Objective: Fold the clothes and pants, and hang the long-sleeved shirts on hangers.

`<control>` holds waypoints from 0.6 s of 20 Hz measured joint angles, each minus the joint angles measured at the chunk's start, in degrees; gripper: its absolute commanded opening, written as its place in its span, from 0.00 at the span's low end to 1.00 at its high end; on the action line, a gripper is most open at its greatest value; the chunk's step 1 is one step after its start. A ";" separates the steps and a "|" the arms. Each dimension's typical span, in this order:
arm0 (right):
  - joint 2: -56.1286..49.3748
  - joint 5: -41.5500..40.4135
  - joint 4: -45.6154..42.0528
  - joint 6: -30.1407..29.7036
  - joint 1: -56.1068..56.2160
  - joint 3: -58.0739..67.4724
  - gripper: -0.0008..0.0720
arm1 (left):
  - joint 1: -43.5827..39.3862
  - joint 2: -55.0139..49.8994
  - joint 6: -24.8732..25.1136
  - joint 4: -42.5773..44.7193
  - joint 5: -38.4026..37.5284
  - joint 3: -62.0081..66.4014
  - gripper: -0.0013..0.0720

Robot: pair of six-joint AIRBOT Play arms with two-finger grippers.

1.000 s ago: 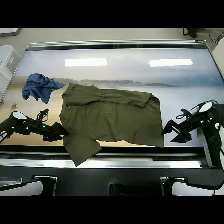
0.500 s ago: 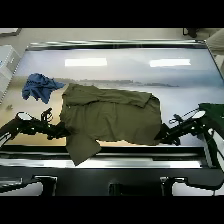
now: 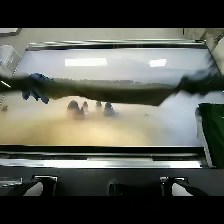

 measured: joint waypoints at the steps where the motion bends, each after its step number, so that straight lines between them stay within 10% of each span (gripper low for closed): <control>1: 2.91 -1.73 -0.79 -0.61 0.00 6.67 0.06 | 0.00 1.90 0.00 0.00 0.87 6.91 0.04; 12: 25.92 -14.78 -11.02 0.79 -0.02 26.25 0.06 | 0.02 17.22 -3.10 2.71 11.65 32.02 0.05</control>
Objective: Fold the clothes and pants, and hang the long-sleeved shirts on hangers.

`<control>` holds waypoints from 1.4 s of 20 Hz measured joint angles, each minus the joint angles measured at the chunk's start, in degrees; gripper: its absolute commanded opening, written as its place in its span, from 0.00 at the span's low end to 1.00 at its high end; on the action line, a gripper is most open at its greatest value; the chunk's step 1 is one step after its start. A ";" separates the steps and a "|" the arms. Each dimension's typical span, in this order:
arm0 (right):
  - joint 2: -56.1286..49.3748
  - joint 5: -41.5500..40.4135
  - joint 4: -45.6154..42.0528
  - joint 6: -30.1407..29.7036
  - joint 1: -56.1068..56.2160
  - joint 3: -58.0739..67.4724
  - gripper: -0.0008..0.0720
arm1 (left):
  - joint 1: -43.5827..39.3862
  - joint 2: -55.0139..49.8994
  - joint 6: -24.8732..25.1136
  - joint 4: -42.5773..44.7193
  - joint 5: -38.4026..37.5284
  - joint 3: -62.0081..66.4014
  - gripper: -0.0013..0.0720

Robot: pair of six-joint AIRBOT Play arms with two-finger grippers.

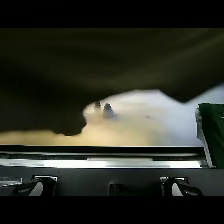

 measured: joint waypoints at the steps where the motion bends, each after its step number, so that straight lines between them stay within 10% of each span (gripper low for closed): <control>1: -0.09 -0.70 -0.39 0.26 0.00 0.15 0.06 | 0.00 -0.31 -0.15 0.22 0.22 0.04 0.04; 10: -22.08 18.71 0.28 0.87 0.02 -8.13 0.06 | -2.40 -14.01 5.53 1.27 -7.39 -22.99 0.05; 22: -57.22 8.02 15.23 9.73 2.97 -21.49 0.06 | -6.34 -45.94 4.39 -5.79 9.94 -42.84 0.08; 23: -57.86 7.87 15.61 9.73 3.41 -21.51 0.11 | -6.34 -46.64 4.26 -6.34 9.62 -42.82 0.28; 25: -58.25 9.07 15.78 9.73 3.32 -20.65 0.73 | -5.22 -47.50 3.37 -6.80 6.19 -41.35 0.81; 28: -56.37 16.35 11.13 9.70 0.09 -18.86 0.78 | -0.24 -48.06 1.90 -3.45 -4.72 -37.35 0.83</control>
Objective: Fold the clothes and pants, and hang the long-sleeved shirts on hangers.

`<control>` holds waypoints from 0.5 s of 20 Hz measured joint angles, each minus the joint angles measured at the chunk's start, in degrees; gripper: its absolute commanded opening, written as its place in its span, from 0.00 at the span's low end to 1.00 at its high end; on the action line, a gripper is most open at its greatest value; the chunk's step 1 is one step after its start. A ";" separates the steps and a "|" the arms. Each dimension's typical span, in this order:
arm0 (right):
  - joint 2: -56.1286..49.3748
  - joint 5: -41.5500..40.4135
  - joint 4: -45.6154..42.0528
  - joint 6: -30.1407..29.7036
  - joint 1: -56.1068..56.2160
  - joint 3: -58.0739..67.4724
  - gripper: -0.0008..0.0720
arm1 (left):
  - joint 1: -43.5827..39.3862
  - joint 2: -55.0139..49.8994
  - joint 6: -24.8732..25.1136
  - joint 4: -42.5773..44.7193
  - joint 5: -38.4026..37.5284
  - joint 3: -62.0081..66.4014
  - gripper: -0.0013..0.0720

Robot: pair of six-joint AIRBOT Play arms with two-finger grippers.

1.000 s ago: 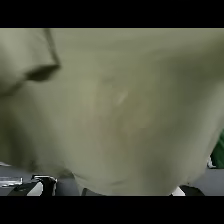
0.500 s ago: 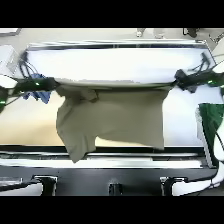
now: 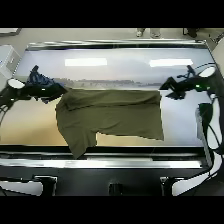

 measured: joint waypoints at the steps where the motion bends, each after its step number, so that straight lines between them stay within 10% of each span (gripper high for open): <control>1: 1.01 3.26 -2.78 0.00 -1.27 -0.22 0.76 | 2.25 -0.09 -0.96 2.40 -4.52 0.68 0.83; 10: 13.75 11.80 -17.11 -2.19 -6.08 -22.45 0.74 | 12.37 -0.15 1.66 8.46 -18.01 -15.08 0.70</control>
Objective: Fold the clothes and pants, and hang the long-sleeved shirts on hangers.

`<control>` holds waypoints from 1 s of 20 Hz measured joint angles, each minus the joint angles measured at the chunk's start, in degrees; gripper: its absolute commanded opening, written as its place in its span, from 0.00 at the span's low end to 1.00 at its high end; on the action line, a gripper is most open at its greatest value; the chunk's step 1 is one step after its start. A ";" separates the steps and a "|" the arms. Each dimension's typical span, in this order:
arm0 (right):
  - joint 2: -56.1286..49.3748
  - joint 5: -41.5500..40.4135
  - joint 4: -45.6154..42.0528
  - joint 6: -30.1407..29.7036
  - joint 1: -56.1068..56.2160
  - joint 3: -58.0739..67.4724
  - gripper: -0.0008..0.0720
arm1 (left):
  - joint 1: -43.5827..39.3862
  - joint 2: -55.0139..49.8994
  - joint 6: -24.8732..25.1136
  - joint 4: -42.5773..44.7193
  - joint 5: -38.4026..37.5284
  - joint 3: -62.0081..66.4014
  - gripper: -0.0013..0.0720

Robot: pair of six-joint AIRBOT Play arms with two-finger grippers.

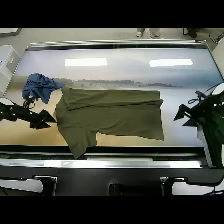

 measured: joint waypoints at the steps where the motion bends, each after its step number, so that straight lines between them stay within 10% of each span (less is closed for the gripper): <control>1: 0.57 0.02 -0.11 -0.11 -0.09 -1.07 0.74 | -0.15 -0.07 0.81 -0.57 0.81 -1.27 0.70; 7: 1.73 0.28 0.70 -0.46 -0.24 -3.30 0.74 | -3.78 -1.92 2.82 -4.94 2.43 -4.22 0.52; 11: 1.84 0.00 0.87 -0.66 -0.24 -4.04 0.74 | -6.27 -2.45 3.43 -5.42 3.41 -4.68 0.05; 20: 1.20 -8.55 7.50 -2.80 -0.22 -16.72 0.69 | -6.38 -1.88 4.13 -6.93 -0.35 -4.72 0.05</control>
